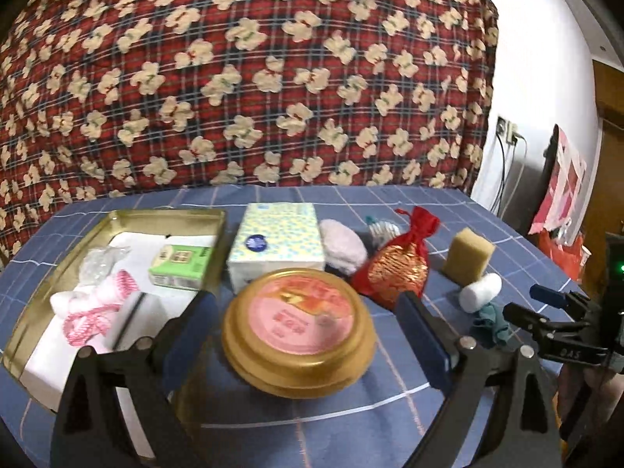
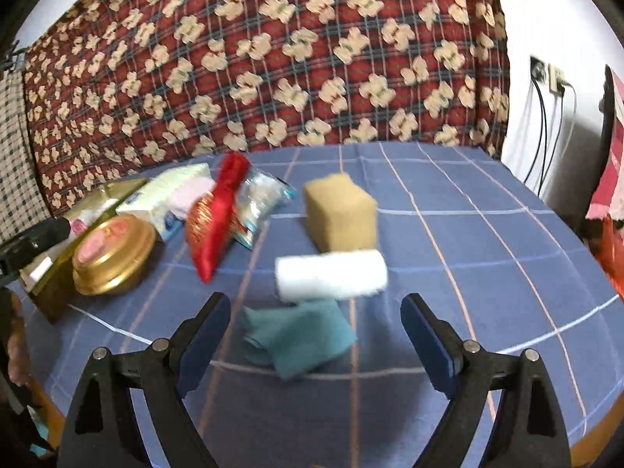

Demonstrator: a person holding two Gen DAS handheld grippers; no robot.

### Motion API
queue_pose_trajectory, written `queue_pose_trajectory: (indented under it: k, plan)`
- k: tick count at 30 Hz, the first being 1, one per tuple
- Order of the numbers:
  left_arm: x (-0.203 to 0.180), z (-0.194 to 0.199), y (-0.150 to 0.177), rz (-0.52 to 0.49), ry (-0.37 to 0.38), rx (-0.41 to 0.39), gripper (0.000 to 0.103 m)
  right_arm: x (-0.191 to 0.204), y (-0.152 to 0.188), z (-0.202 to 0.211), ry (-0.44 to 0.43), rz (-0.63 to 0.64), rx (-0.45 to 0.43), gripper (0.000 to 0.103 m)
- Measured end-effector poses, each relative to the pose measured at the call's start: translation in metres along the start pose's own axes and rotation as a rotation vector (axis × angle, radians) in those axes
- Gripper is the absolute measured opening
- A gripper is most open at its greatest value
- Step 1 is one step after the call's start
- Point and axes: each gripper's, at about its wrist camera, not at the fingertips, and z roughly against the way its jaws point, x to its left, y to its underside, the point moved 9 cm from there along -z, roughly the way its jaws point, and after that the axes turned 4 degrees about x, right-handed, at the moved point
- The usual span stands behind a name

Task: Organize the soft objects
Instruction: 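Move both open tools away from the tray toward the teal cloth and red pouch, then close the right tool on the teal cloth and lift it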

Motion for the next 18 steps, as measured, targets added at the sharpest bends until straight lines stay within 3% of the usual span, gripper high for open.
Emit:
queue_pose_trajectory:
  k: [15,16,18]
  plan:
    - [-0.032,-0.02,0.01,-0.064,0.016,0.058,0.095,0.01,0.014,-0.026,-0.029,0.05,0.103,0.09]
    - [-0.033,-0.021,0.01,-0.066,0.017,0.058,0.095,0.012,0.014,-0.029,-0.028,0.055,0.113,0.085]
    - [-0.034,-0.021,0.01,-0.068,0.02,0.06,0.095,0.014,0.015,-0.033,-0.039,0.068,0.133,0.064]
